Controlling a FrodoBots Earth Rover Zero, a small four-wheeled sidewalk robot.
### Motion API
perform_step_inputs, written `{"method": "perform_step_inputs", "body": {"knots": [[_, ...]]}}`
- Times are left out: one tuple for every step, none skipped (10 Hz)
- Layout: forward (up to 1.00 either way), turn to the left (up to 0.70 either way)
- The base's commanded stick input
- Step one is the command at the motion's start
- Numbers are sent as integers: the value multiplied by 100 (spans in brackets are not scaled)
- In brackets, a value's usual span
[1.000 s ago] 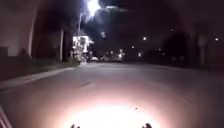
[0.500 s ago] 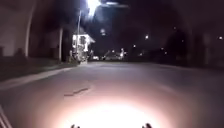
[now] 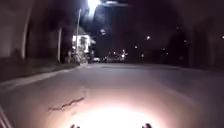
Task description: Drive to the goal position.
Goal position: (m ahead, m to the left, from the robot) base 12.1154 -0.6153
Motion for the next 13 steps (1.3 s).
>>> {"method": "perform_step_inputs", "body": {"knots": [[85, 0], [85, 0], [85, 0], [85, 0], [85, 0], [85, 0], [85, 0], [85, 0], [85, 0], [85, 0], [85, 0], [85, 0], [85, 0]]}}
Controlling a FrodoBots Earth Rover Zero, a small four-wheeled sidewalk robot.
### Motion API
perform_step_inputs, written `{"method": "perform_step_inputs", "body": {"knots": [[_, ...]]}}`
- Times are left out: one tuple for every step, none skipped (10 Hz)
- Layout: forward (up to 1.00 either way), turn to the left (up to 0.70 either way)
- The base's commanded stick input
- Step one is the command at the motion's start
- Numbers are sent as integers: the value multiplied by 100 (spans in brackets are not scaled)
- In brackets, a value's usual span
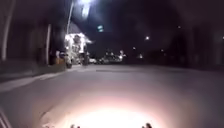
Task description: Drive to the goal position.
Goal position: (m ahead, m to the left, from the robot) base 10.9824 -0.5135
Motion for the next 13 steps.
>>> {"method": "perform_step_inputs", "body": {"knots": [[85, 0], [85, 0], [85, 0], [85, 0], [85, 0], [85, 0], [85, 0], [85, 0], [85, 0], [85, 0], [85, 0], [85, 0], [85, 0]]}}
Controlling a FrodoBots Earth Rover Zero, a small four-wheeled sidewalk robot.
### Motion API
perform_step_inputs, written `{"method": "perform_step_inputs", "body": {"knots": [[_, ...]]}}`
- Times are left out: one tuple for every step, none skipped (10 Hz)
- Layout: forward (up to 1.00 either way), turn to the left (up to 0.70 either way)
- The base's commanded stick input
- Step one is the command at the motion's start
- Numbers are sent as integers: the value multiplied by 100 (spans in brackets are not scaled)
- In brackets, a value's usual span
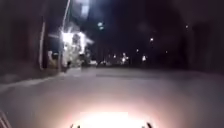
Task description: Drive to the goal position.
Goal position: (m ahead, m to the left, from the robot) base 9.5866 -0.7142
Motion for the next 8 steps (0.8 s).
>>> {"method": "perform_step_inputs", "body": {"knots": [[85, 0], [85, 0], [85, 0], [85, 0], [85, 0], [85, 0], [85, -4], [85, -13]]}}
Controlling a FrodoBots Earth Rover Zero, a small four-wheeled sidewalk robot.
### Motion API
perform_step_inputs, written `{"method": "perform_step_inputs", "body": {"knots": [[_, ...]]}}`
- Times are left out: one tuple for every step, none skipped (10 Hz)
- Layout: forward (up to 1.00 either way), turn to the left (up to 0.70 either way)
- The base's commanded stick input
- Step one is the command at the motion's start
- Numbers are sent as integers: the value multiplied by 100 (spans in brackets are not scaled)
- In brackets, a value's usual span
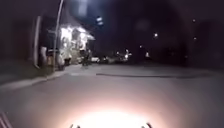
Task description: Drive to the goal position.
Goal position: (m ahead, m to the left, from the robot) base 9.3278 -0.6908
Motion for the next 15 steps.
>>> {"method": "perform_step_inputs", "body": {"knots": [[85, -23], [85, -32], [85, -34], [85, -34], [85, -34], [85, -15], [85, 0], [85, 0], [85, 0], [85, 0], [85, 0], [85, 0], [85, 0], [85, 0], [85, 0]]}}
